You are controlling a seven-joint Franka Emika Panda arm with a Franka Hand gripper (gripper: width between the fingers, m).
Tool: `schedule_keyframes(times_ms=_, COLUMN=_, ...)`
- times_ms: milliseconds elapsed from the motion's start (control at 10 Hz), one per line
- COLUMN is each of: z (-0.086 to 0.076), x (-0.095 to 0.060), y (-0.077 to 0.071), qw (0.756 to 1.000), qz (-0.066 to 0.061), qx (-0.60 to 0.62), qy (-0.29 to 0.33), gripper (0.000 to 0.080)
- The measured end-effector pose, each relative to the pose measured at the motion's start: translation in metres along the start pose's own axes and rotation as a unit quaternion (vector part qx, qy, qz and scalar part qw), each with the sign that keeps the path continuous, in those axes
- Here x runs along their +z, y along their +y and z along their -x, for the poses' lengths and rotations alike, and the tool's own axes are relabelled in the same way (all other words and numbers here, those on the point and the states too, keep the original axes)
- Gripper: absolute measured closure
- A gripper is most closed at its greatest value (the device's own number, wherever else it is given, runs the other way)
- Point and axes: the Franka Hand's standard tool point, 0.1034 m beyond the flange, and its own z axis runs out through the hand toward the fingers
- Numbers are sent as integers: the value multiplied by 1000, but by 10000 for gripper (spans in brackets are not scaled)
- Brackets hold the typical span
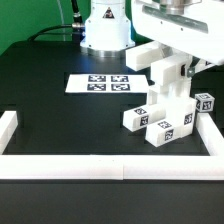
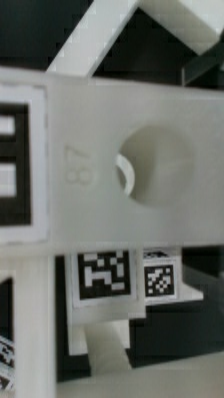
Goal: Assemble chair
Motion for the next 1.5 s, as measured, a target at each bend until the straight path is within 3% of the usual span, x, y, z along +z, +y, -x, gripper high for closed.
schedule_keyframes(times_ms=1500, z=2, x=8, y=3, qw=1000, qz=6, qx=1, qy=-3, gripper=510)
